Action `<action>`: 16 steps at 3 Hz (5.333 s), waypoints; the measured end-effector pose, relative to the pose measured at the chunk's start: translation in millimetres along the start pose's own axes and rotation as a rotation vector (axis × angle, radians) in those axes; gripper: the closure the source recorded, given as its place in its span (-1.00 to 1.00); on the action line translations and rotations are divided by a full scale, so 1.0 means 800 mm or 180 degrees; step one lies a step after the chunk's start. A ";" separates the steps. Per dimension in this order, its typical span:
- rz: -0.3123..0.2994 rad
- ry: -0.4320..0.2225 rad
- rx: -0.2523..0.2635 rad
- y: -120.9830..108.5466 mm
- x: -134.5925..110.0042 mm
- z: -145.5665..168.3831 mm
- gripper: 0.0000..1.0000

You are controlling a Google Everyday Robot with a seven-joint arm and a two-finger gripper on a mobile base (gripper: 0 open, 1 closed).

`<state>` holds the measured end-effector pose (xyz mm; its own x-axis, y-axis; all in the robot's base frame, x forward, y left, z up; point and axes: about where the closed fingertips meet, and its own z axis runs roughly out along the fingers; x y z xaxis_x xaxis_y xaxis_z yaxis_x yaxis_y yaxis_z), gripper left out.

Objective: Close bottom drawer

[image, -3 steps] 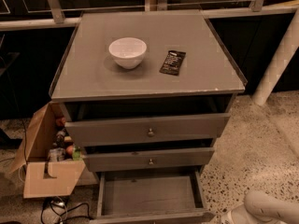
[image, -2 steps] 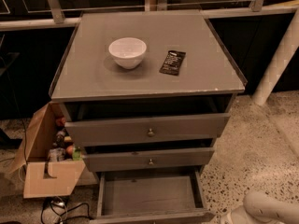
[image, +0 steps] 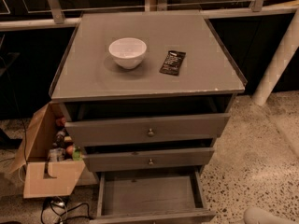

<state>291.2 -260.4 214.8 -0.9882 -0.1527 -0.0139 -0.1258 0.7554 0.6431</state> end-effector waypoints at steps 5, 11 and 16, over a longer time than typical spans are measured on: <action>0.0312 -0.0230 -0.0238 -0.026 -0.053 0.083 1.00; 0.0367 -0.0451 -0.0522 0.021 -0.147 0.120 1.00; 0.0209 -0.0686 -0.0568 0.053 -0.200 0.142 1.00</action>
Offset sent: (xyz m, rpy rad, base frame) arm -0.0046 0.0033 -0.0198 0.0154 0.0229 -0.0443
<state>433.8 -131.8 157.5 -0.9919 0.0462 -0.1179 -0.0624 0.6320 0.7724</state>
